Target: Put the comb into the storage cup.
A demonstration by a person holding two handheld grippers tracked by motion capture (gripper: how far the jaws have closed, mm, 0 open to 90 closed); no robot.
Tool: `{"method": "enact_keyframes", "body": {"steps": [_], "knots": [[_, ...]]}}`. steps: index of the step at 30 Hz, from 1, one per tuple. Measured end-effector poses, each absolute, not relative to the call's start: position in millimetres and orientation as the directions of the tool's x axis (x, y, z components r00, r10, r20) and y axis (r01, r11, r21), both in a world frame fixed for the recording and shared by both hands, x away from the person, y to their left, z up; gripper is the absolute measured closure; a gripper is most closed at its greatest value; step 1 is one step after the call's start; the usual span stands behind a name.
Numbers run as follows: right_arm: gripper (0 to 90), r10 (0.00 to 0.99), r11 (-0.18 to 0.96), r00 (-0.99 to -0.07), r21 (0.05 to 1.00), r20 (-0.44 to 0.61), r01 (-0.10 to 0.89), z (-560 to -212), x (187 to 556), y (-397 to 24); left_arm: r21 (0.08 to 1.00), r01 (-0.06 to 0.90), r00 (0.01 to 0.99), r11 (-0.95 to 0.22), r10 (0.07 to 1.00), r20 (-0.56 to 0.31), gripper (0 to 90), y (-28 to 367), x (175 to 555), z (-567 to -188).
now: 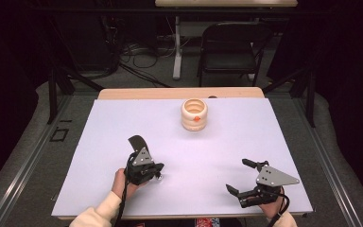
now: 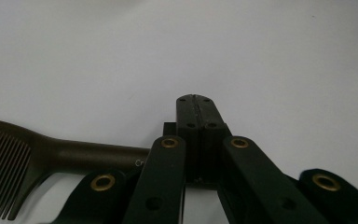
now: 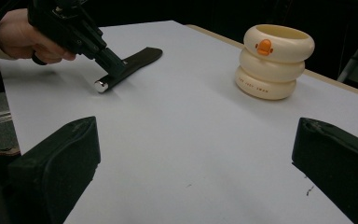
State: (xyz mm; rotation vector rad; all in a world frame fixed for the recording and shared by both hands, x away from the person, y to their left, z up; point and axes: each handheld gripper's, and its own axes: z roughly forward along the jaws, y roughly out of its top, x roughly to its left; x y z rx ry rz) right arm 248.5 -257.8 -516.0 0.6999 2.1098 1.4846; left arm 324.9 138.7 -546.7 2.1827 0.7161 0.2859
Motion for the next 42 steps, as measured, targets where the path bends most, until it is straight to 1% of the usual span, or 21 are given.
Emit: {"method": "enact_keyframes", "body": {"steps": [6, 12, 21, 42], "knots": [[0.4, 0.645, 0.277, -0.761, 0.950, -0.076, 0.140, -516, 248, -258, 0.735, 0.400, 0.824, -0.548, 0.565, -0.026, 89.9, 139, 324, -548], [0.4, 0.644, 0.280, -0.762, 0.949, -0.075, 0.143, -516, 249, -259, 0.730, 0.413, 0.822, -0.544, 0.567, -0.042, 89.9, 142, 325, -548], [0.4, 0.643, 0.282, -0.762, 0.949, -0.077, 0.143, -516, 249, -259, 0.705, 0.415, 0.827, -0.575, 0.561, -0.030, 89.9, 141, 324, -548], [0.4, 0.643, 0.284, -0.762, 0.948, -0.078, 0.144, -516, 249, -259, 0.674, 0.442, 0.815, -0.592, 0.579, -0.027, 89.9, 151, 317, -544]]}}
